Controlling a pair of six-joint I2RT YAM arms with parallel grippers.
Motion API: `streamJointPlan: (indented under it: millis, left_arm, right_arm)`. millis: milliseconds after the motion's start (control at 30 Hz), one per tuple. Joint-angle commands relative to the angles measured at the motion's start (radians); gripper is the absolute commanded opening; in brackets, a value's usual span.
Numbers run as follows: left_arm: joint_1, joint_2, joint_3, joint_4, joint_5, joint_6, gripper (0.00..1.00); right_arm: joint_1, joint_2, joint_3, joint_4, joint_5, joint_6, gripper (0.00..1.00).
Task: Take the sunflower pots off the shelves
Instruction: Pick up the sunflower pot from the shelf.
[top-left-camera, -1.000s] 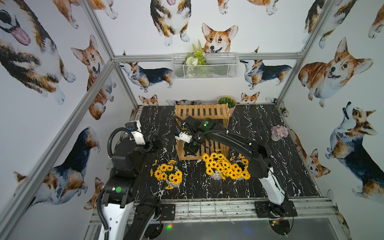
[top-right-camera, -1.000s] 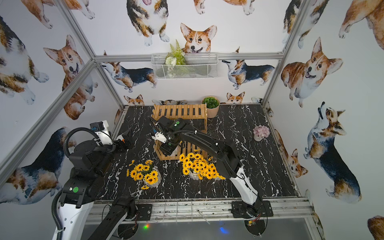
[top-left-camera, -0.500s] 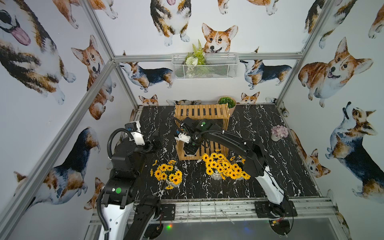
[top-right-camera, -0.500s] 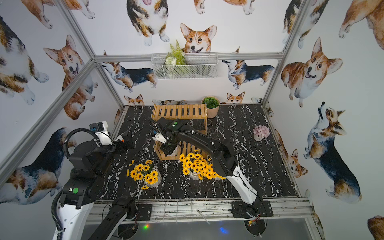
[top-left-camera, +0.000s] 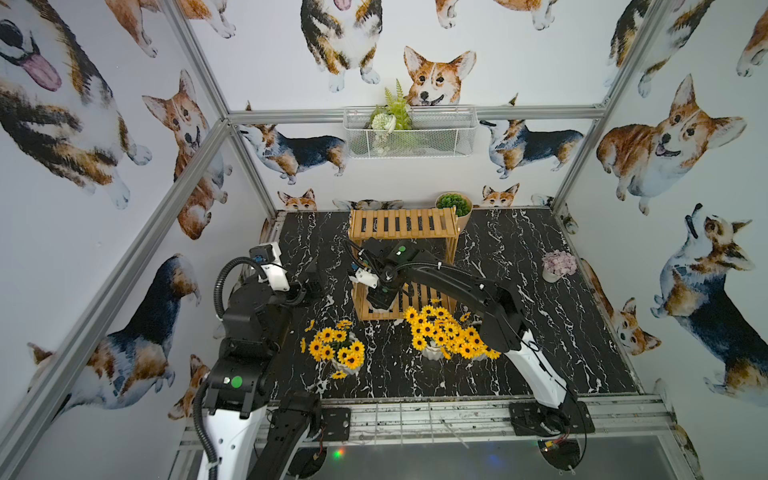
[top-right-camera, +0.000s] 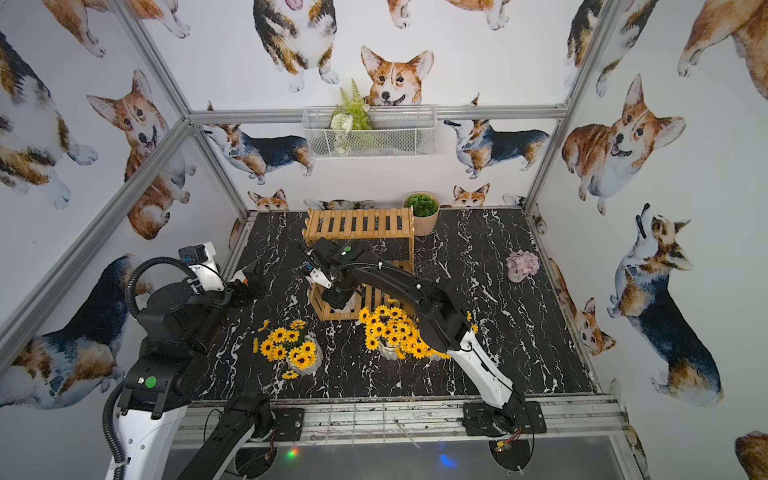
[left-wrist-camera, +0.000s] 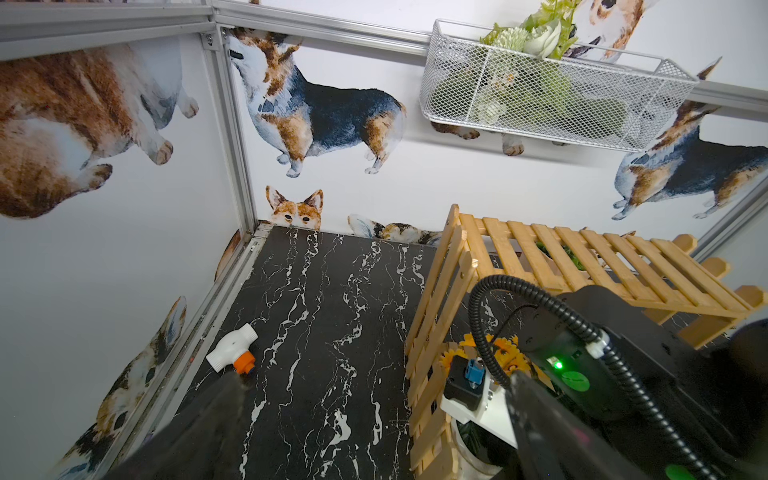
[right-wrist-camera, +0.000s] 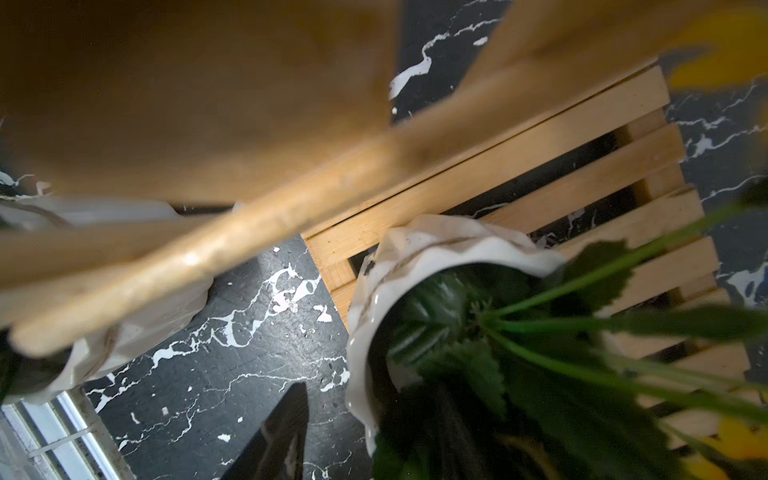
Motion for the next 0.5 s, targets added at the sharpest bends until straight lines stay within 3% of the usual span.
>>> streamJointPlan:
  millis: [0, 467]
  left_arm:
    - [0.002, -0.003, -0.003, 0.015, -0.007, 0.007, 1.0]
    - [0.003, -0.01, -0.005, 0.015, -0.012, 0.016, 1.0]
  right_arm:
    - [0.0, 0.009, 0.007, 0.0, 0.018, -0.028, 0.51]
    - [0.006, 0.026, -0.005, 0.011, 0.047, -0.033, 0.33]
